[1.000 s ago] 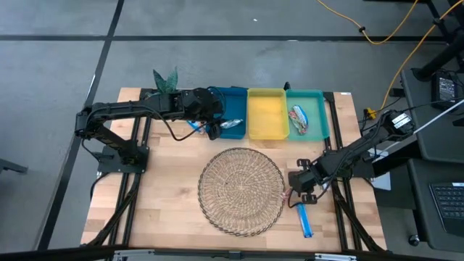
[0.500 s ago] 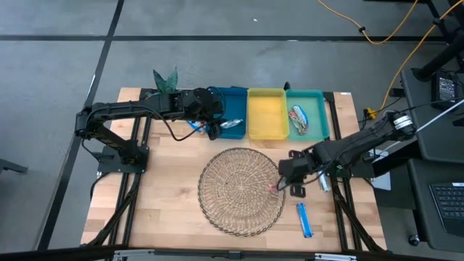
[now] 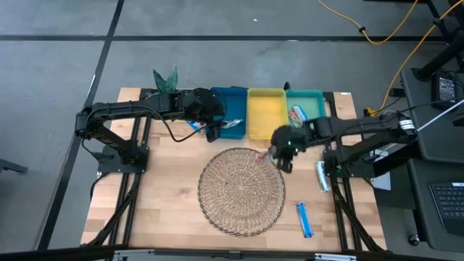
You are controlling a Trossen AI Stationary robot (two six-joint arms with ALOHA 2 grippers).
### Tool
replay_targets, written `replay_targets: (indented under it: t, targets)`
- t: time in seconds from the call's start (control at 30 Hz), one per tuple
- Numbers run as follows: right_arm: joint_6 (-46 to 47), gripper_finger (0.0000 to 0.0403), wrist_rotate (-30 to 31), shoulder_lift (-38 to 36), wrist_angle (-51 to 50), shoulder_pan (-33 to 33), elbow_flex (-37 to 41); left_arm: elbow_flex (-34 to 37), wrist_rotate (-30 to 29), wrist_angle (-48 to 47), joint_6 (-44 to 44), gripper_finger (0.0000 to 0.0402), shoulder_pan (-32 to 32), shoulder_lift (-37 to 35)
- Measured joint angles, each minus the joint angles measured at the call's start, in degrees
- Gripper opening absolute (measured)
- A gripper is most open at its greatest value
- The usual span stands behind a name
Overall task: Pick and place Granola Bars by type
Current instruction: Put the red granola bar into the green bin
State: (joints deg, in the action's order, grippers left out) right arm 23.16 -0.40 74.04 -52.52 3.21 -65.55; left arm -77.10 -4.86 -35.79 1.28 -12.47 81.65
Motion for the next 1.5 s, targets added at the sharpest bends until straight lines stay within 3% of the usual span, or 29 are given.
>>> replay_targets:
  t: [0.27, 0.57, 1.03, 1.5]
  targets:
    - [5.15, 0.0085, 0.78, 0.00, -6.68, -11.09, -5.29, 0.00, 0.26, 0.00, -6.86, 0.0171, 0.00, 0.00]
    - [6.58, 0.0085, 1.06, 0.00, -16.81, -25.19, -6.16, 0.00, 0.24, -0.07, -17.10, 0.0171, 0.00, 0.00]
    - [8.84, 0.0085, 11.63, 0.49, -15.93, -43.05, -6.15, 0.00, 0.24, 0.20, -22.21, 0.0171, -0.02, 0.00]
    - [20.24, 0.0073, 6.16, 1.75, -0.43, -54.62, 11.74, 0.00, 0.65, 0.28, -23.05, 0.0171, -0.02, 0.02]
